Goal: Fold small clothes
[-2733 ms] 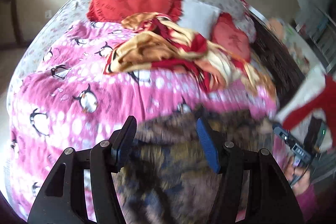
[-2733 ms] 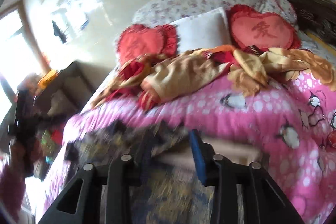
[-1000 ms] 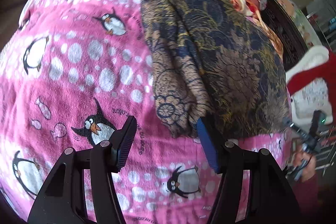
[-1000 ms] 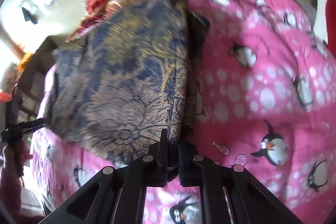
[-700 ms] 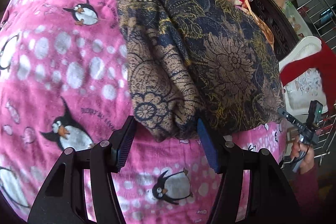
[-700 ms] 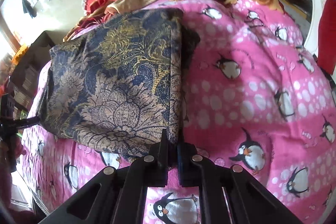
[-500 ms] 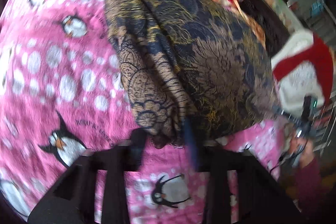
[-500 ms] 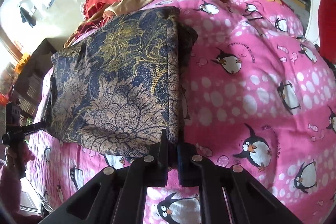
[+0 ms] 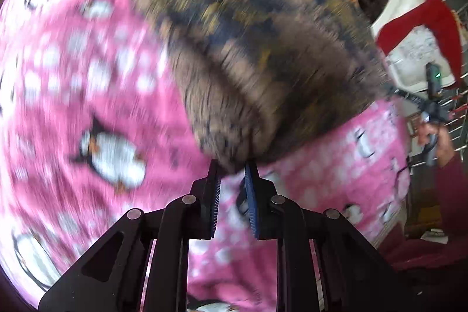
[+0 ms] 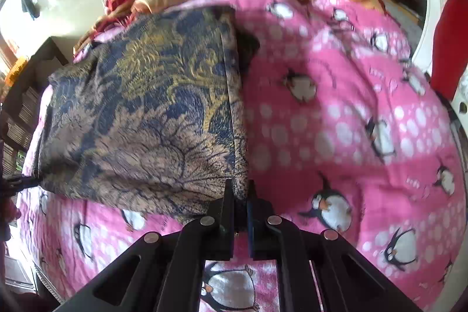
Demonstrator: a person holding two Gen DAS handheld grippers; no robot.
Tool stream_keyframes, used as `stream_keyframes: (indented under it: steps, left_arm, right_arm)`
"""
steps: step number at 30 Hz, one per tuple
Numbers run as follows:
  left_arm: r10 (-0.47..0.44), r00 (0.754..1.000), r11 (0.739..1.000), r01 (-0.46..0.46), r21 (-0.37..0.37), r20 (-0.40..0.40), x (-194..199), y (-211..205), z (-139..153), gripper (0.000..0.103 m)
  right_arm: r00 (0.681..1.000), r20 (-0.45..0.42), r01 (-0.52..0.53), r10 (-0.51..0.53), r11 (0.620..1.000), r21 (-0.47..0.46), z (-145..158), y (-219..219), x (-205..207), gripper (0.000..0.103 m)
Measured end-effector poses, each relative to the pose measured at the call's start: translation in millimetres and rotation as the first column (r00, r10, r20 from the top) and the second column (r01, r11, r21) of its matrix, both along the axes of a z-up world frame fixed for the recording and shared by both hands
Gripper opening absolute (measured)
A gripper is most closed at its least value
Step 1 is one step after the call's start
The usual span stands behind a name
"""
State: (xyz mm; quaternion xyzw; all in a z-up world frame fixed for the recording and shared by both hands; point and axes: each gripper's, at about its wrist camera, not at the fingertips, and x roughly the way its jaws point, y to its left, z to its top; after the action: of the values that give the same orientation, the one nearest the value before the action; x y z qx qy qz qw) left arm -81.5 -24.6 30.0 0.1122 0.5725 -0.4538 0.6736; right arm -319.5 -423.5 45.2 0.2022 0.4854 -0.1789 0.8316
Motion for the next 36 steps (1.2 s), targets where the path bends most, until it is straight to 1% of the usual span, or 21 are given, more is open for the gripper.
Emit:
stream_keyframes:
  steps: [3, 5, 7, 8, 9, 10, 11, 12, 14, 16, 17, 19, 22, 23, 26, 27, 29, 31, 32, 34, 36]
  left_arm:
    - [0.056, 0.998, 0.998, -0.057, -0.036, -0.026, 7, 18, 6, 0.014]
    - [0.077, 0.997, 0.996, -0.077, -0.045, 0.0, 8, 24, 14, 0.014]
    - [0.092, 0.996, 0.994, -0.09, -0.06, 0.018, 10, 28, 26, 0.014]
    - [0.1, 0.995, 0.993, -0.097, -0.073, 0.028, 11, 29, 33, 0.014]
    - [0.104, 0.994, 0.992, -0.101, -0.082, 0.035, 10, 29, 39, 0.014]
    - [0.11, 0.993, 0.99, -0.106, -0.09, 0.046, 7, 27, 43, 0.014]
    - [0.123, 0.991, 0.988, -0.117, -0.103, 0.057, 5, 24, 48, 0.015]
    - [0.14, 0.988, 0.984, -0.131, -0.12, 0.068, 3, 21, 52, 0.015]
    - [0.171, 0.983, 0.976, -0.159, -0.152, 0.07, 4, 14, 56, 0.024]
    - [0.197, 0.98, 0.966, -0.186, -0.181, 0.04, 6, 6, 51, 0.042]
    - [0.21, 0.977, 0.962, -0.2, -0.188, 0.031, 7, 3, 48, 0.044]
    - [0.224, 0.974, 0.962, -0.214, -0.169, 0.044, 7, -5, 43, 0.044]
    - [0.245, 0.965, 0.967, -0.236, -0.1, 0.095, 5, -19, 30, 0.044]
    - [0.25, 0.963, 0.966, -0.241, -0.089, 0.101, 5, -20, 26, 0.044]
    - [0.265, 0.961, 0.963, -0.261, -0.06, 0.074, 9, -23, 10, 0.044]
    - [0.278, 0.958, 0.959, -0.274, -0.065, 0.064, 10, -23, 6, 0.044]
    - [0.294, 0.955, 0.953, -0.29, -0.088, 0.047, 13, -19, 3, 0.045]
    - [0.301, 0.953, 0.95, -0.296, -0.097, 0.046, 15, -16, 3, 0.045]
    - [0.301, 0.952, 0.951, -0.295, -0.097, 0.049, 15, -15, 3, 0.045]
    - [0.299, 0.953, 0.952, -0.293, -0.092, 0.056, 16, -13, 3, 0.045]
    - [0.302, 0.951, 0.951, -0.297, -0.086, 0.06, 16, -12, 3, 0.045]
  right_arm:
    - [1.0, -0.014, -0.012, 0.012, 1.0, -0.003, 3, -1, 1, 0.005]
    - [0.999, -0.036, -0.023, 0.021, 0.999, -0.044, 13, 1, 5, 0.006]
    - [1.0, -0.019, -0.009, 0.006, 0.989, -0.147, 35, 7, 7, 0.014]
    - [1.0, 0.005, -0.004, 0.005, 0.986, -0.168, 45, 11, 8, 0.021]
    - [0.999, 0.042, -0.012, 0.019, 0.985, -0.17, 56, 17, 11, 0.025]
    - [0.997, 0.068, -0.023, 0.035, 0.987, -0.161, 61, 22, 14, 0.033]
    - [0.993, 0.102, -0.044, 0.059, 0.989, -0.144, 67, 31, 22, 0.038]
    - [0.989, 0.121, -0.066, 0.081, 0.99, -0.127, 69, 39, 29, 0.038]
    - [0.976, 0.151, -0.146, 0.155, 0.987, -0.066, 67, 63, 60, 0.038]
    - [0.96, 0.161, -0.226, 0.229, 0.973, -0.037, 60, 91, 98, 0.038]
    - [0.949, 0.169, -0.262, 0.265, 0.964, -0.043, 58, 104, 114, 0.038]
    - [0.918, 0.178, -0.346, 0.354, 0.935, -0.076, 53, 136, 156, 0.038]
    - [0.885, 0.195, -0.415, 0.422, 0.906, -0.08, 46, 165, 216, 0.038]
    - [0.877, 0.2, -0.429, 0.437, 0.899, -0.083, 45, 171, 233, 0.038]
    - [0.863, 0.199, -0.45, 0.465, 0.885, -0.118, 40, 188, 285, 0.038]
    - [0.858, 0.2, -0.456, 0.473, 0.881, -0.125, 37, 192, 302, 0.038]
    - [0.856, 0.184, -0.464, 0.483, 0.875, -0.136, 32, 197, 326, 0.038]
    - [0.874, 0.131, -0.448, 0.468, 0.88, -0.156, 18, 199, 352, 0.038]
    - [0.88, 0.119, -0.44, 0.46, 0.883, -0.16, 13, 199, 358, 0.038]
    - [0.877, 0.132, -0.432, 0.462, 0.879, -0.205, 11, 202, 367, 0.038]
    - [0.883, 0.112, -0.429, 0.456, 0.88, -0.204, 11, 204, 372, 0.038]
